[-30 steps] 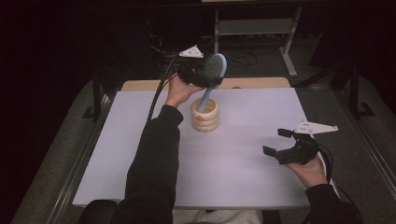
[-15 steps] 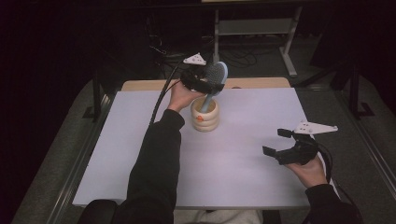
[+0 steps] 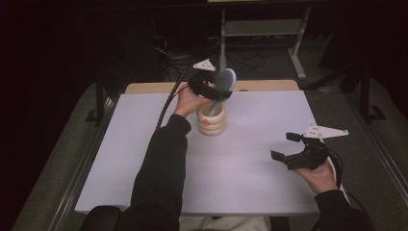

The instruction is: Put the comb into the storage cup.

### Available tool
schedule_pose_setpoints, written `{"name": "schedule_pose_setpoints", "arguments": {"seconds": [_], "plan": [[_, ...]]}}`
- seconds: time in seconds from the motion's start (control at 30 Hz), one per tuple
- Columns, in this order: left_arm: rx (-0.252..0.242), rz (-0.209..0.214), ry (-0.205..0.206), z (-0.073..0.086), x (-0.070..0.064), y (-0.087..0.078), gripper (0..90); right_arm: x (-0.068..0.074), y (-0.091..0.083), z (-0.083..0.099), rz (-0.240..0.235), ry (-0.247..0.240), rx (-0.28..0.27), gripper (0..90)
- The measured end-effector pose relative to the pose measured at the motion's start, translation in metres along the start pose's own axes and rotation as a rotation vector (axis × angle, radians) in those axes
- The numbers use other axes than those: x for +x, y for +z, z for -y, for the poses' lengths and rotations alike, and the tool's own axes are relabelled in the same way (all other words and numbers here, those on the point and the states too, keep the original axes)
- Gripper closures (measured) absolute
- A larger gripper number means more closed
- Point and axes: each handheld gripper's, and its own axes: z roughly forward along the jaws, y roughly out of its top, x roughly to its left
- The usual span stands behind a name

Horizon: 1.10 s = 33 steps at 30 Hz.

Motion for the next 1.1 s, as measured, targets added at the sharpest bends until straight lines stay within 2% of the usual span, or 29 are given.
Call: {"name": "schedule_pose_setpoints", "arguments": {"seconds": [0.3, 0.37, 0.8, 1.1], "plan": [[0.025, -0.004, -0.028, 0.015, 0.005, 0.005, 19.8, 0.000, 0.000, 0.000, -0.001, -0.003, 0.001, 0.0], [0.015, -0.004, -0.027, 0.016, 0.004, 0.005, 19.8, 0.000, 0.000, 0.000, 0.000, -0.005, 0.002, 0.0], [0.027, -0.025, 0.002, 0.014, -0.005, 0.012, 19.7, 0.000, 0.001, -0.001, -0.001, -0.009, 0.004, 0.0], [0.033, -0.039, -0.013, 0.014, -0.004, 0.011, 19.5, 0.000, 0.001, -0.001, -0.002, -0.009, 0.004, 0.0]]}}
